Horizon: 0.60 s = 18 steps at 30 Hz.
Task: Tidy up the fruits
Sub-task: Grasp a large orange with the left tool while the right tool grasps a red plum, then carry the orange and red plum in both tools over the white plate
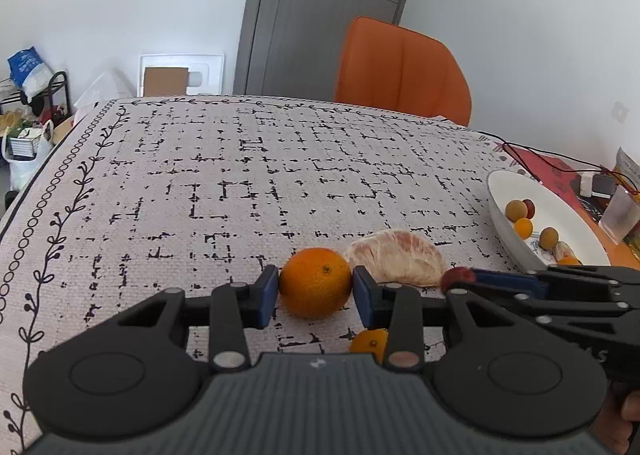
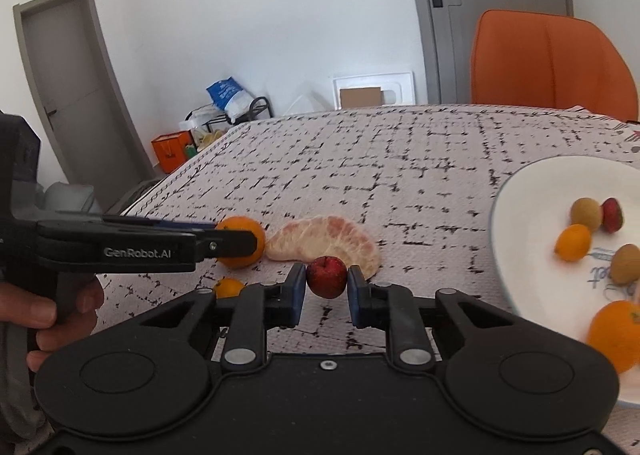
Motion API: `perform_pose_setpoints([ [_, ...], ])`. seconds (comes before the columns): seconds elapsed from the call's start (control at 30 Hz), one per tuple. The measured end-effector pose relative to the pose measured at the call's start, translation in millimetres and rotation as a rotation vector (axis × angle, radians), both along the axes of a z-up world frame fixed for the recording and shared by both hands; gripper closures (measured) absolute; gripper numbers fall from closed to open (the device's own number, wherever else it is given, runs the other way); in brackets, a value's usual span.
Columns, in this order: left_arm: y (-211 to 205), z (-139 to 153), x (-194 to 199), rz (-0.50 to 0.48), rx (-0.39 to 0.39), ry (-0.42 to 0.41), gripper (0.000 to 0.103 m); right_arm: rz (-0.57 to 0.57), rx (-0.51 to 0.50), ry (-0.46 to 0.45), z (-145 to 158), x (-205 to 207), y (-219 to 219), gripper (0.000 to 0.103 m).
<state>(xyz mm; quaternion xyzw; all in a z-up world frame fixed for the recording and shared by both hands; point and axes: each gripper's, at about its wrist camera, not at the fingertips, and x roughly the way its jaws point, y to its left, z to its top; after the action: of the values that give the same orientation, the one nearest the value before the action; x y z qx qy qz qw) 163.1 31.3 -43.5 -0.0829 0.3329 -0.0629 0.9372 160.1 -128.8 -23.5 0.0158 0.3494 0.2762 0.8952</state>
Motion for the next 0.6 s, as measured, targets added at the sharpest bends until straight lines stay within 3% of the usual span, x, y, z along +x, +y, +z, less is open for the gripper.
perform_pose_setpoints([
  [0.6, -34, 41, -28, -0.065, 0.014, -0.106, 0.065, -0.076, 0.042, -0.067, 24, -18, -40, 0.082],
])
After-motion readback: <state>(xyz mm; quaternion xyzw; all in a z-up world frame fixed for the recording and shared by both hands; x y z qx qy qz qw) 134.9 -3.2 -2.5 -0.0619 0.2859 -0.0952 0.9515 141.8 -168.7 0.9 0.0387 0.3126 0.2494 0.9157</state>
